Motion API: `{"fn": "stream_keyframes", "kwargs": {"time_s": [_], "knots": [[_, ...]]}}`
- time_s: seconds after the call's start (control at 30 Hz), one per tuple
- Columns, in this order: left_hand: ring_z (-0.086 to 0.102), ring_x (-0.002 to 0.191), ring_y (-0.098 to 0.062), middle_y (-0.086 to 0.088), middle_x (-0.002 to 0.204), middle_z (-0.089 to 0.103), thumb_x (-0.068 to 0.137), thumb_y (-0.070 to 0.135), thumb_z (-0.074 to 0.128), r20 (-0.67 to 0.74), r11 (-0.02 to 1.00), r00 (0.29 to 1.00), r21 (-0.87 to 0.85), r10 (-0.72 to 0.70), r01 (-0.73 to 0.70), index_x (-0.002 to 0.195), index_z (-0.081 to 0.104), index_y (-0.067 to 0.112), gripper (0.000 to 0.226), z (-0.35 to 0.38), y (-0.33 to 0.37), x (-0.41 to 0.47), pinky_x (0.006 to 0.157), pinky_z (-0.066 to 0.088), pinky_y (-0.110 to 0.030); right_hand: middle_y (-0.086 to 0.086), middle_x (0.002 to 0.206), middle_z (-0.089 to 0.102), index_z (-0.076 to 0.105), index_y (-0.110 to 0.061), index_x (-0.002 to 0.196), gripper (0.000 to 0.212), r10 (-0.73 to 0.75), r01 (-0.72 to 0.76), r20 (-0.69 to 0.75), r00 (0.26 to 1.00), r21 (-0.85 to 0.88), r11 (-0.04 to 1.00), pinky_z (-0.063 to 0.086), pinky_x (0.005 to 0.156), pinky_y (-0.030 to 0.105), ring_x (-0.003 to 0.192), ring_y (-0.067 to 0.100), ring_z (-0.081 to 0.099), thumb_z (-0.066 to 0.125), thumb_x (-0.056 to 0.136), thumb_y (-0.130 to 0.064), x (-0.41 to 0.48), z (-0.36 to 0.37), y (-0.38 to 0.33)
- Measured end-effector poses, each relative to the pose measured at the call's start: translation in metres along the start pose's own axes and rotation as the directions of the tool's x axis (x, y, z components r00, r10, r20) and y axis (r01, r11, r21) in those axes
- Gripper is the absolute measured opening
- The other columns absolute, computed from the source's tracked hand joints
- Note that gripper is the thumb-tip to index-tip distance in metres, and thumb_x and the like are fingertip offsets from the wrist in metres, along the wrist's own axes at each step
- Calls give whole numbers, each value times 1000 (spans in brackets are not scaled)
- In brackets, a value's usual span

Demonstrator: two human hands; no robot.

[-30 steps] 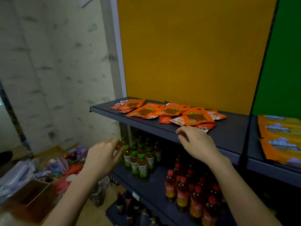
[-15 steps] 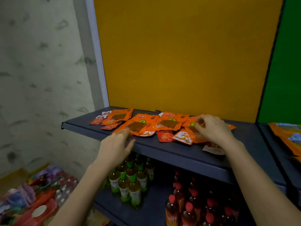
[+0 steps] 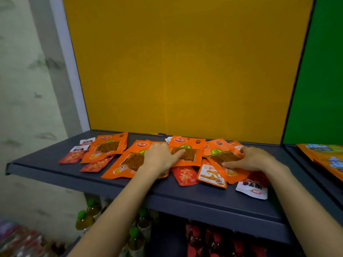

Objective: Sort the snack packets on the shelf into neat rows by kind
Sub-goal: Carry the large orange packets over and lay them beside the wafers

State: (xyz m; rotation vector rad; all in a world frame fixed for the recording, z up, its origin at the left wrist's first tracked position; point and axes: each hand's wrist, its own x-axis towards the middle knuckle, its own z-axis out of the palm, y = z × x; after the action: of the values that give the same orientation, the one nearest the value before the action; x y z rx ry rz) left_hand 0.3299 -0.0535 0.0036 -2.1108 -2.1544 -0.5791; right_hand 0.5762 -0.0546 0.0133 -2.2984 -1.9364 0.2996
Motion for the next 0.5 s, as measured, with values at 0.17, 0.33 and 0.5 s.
{"fn": "stream_keyframes", "kwargs": {"time_s": [0.17, 0.33, 0.5], "knots": [[56, 111, -30, -13, 118, 61, 62, 85, 47, 293, 999, 955, 49, -36, 22, 105, 62, 5, 91, 1, -1, 28, 88, 47, -36, 11, 147, 38, 38, -16, 141, 113, 84, -84, 26, 996, -20, 996, 36, 109, 42, 133, 32, 38, 60, 52, -83, 5, 1, -3], [48, 124, -27, -11, 139, 47, 70, 66, 63, 465, 997, 885, -72, 4, 34, 133, 42, 3, 92, -11, -1, 42, 96, 42, -32, 10, 142, 44, 36, -12, 138, 107, 126, -132, 55, 991, 132, 982, 41, 98, 36, 127, 27, 46, 75, 55, -65, 3, -4, -9], [54, 118, -28, -10, 131, 55, 60, 49, 81, 443, 941, 896, -298, -14, 162, 128, 47, 4, 89, -3, -7, 51, 94, 46, -36, 13, 114, 64, 59, -11, 99, 57, 173, -151, -41, 984, 316, 937, 47, 81, 35, 101, 28, 60, 85, 58, -42, -1, -10, -7]]}}
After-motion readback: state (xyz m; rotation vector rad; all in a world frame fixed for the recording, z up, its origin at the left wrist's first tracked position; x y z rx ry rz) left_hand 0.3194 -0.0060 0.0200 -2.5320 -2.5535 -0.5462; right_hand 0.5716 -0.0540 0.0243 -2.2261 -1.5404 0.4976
